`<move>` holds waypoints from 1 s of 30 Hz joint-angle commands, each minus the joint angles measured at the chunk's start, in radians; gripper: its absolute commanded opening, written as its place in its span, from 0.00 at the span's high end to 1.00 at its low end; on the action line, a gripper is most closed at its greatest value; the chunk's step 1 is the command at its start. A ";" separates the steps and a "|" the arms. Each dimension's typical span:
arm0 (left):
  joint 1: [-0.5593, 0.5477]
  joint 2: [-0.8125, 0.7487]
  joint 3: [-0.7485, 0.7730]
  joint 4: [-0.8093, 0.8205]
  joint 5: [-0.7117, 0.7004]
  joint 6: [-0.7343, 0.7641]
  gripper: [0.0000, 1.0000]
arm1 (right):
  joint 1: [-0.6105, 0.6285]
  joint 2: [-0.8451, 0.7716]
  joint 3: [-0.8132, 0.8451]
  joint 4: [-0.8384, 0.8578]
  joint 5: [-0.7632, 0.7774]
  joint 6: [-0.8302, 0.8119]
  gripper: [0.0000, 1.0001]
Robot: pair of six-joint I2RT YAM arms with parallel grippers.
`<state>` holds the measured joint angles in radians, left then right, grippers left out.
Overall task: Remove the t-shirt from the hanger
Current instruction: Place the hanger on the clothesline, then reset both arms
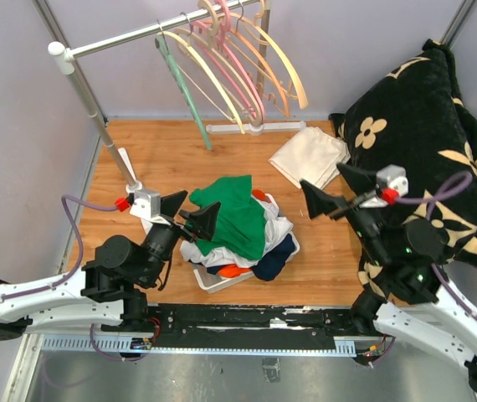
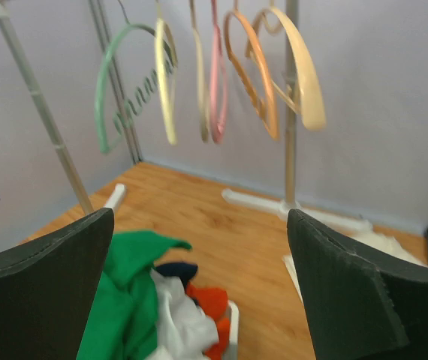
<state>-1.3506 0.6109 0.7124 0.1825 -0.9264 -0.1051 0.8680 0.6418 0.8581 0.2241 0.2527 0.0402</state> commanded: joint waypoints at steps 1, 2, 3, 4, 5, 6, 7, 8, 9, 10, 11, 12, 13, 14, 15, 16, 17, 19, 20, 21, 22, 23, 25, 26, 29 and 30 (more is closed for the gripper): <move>-0.007 0.016 -0.060 0.134 0.002 0.021 0.00 | -0.016 -0.255 -0.180 -0.216 0.149 0.090 0.02; -0.006 0.023 -0.068 0.145 0.004 0.019 0.00 | -0.016 -0.315 -0.212 -0.248 0.174 0.095 0.02; -0.007 0.030 -0.073 0.153 0.005 0.016 0.00 | -0.016 -0.370 -0.235 -0.283 0.203 0.103 0.02; -0.007 0.039 -0.078 0.160 0.008 0.013 0.00 | -0.017 -0.421 -0.254 -0.320 0.235 0.109 0.02; -0.007 0.047 -0.082 0.166 0.011 0.012 0.00 | -0.016 -0.470 -0.268 -0.347 0.251 0.115 0.02; -0.007 0.054 -0.086 0.170 0.015 0.009 0.00 | -0.017 -0.512 -0.283 -0.371 0.258 0.119 0.02; -0.007 0.059 -0.091 0.177 0.019 0.005 0.00 | -0.017 -0.552 -0.295 -0.389 0.262 0.120 0.02; -0.007 0.061 -0.096 0.185 0.025 0.002 0.00 | -0.016 -0.586 -0.306 -0.404 0.265 0.120 0.02; -0.007 0.061 -0.102 0.194 0.031 -0.002 0.00 | -0.016 -0.611 -0.306 -0.428 0.267 0.120 0.02; -0.007 0.059 -0.110 0.206 0.035 -0.007 0.00 | -0.017 -0.629 -0.301 -0.455 0.267 0.124 0.02; -0.007 0.056 -0.120 0.218 0.039 -0.010 0.00 | -0.016 -0.637 -0.285 -0.487 0.268 0.130 0.02; -0.007 0.053 -0.131 0.231 0.045 -0.011 0.00 | -0.016 -0.637 -0.269 -0.520 0.265 0.140 0.02; -0.007 0.051 -0.139 0.241 0.050 -0.014 0.00 | -0.015 -0.633 -0.252 -0.552 0.258 0.150 0.02; -0.007 0.047 -0.149 0.255 0.052 -0.017 0.00 | -0.016 -0.627 -0.246 -0.570 0.244 0.154 0.02; -0.007 0.045 -0.160 0.260 0.056 -0.019 0.00 | -0.015 -0.622 -0.243 -0.572 0.230 0.151 0.02; -0.007 0.042 -0.163 0.257 0.061 -0.024 0.00 | -0.017 -0.618 -0.247 -0.567 0.222 0.146 0.02; -0.007 0.038 -0.164 0.249 0.063 -0.032 0.00 | -0.017 -0.615 -0.249 -0.563 0.217 0.145 0.02; -0.007 0.027 -0.163 0.223 0.065 -0.048 0.00 | -0.016 -0.611 -0.255 -0.554 0.204 0.148 0.02; -0.007 0.018 -0.162 0.203 0.072 -0.059 0.00 | -0.016 -0.610 -0.257 -0.548 0.204 0.149 0.02; -0.007 0.007 -0.163 0.187 0.075 -0.064 0.00 | -0.016 -0.610 -0.257 -0.543 0.203 0.150 0.02; -0.007 -0.005 -0.163 0.171 0.078 -0.071 0.00 | -0.016 -0.610 -0.257 -0.533 0.203 0.150 0.02; -0.007 -0.017 -0.163 0.156 0.086 -0.075 0.00 | -0.016 -0.610 -0.258 -0.526 0.177 0.149 0.02; -0.007 -0.046 -0.163 0.118 0.117 -0.073 0.00 | -0.016 -0.609 -0.262 -0.512 0.169 0.139 0.02; -0.007 -0.058 -0.162 0.099 0.134 -0.072 0.00 | -0.016 -0.606 -0.263 -0.507 0.172 0.133 0.02; -0.007 -0.086 -0.157 0.041 0.156 -0.076 0.00 | -0.016 -0.591 -0.258 -0.504 0.185 0.118 0.02; -0.007 -0.092 -0.155 0.022 0.162 -0.080 0.00 | -0.017 -0.587 -0.256 -0.506 0.186 0.117 0.02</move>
<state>-1.3506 0.5491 0.5491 0.2817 -0.8017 -0.1631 0.8680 0.0387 0.5911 -0.3065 0.4442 0.1753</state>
